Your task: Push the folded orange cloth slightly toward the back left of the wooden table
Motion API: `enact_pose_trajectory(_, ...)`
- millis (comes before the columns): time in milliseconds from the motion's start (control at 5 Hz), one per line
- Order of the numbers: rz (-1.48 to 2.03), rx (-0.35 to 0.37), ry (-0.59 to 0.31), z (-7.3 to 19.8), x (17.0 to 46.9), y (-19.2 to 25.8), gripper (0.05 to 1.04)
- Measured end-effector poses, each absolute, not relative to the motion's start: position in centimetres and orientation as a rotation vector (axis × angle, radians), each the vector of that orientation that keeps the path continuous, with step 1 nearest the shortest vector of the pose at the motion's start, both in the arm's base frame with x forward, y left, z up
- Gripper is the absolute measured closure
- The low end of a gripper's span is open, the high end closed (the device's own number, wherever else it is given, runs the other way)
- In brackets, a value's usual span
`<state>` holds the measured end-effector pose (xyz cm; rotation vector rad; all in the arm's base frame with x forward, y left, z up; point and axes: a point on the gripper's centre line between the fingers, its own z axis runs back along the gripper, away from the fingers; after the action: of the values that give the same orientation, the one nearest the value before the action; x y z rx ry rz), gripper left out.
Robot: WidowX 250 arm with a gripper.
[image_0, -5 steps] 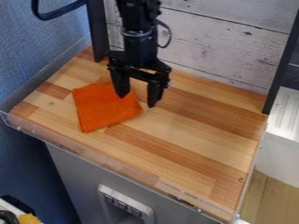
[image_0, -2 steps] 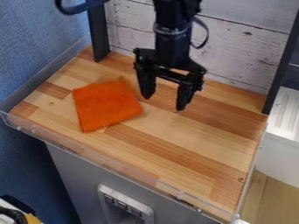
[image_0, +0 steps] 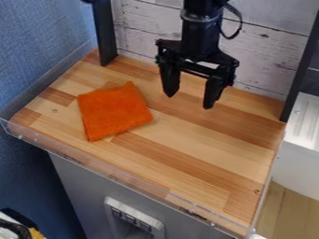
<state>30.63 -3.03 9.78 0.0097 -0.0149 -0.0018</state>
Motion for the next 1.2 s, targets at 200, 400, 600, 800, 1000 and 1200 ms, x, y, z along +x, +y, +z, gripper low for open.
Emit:
enact_pose_trajectory(200,0.005,0.003,-0.025,10.56,31.09,-3.31,0.089)
enact_pose_trajectory(400,0.0,-0.001,-0.029,11.07,31.45,-3.59,0.085)
enact_pose_trajectory(600,0.006,0.0,-0.014,11.17,31.36,-3.65,0.085)
enact_pose_trajectory(800,0.0,-0.001,-0.005,11.12,31.18,-4.09,0.085)
enact_pose_trajectory(1000,-0.008,-0.003,-0.004,11.17,31.15,-4.18,0.087)
enact_pose_trajectory(1200,-0.012,0.0,0.009,10.83,30.85,-4.12,0.086)
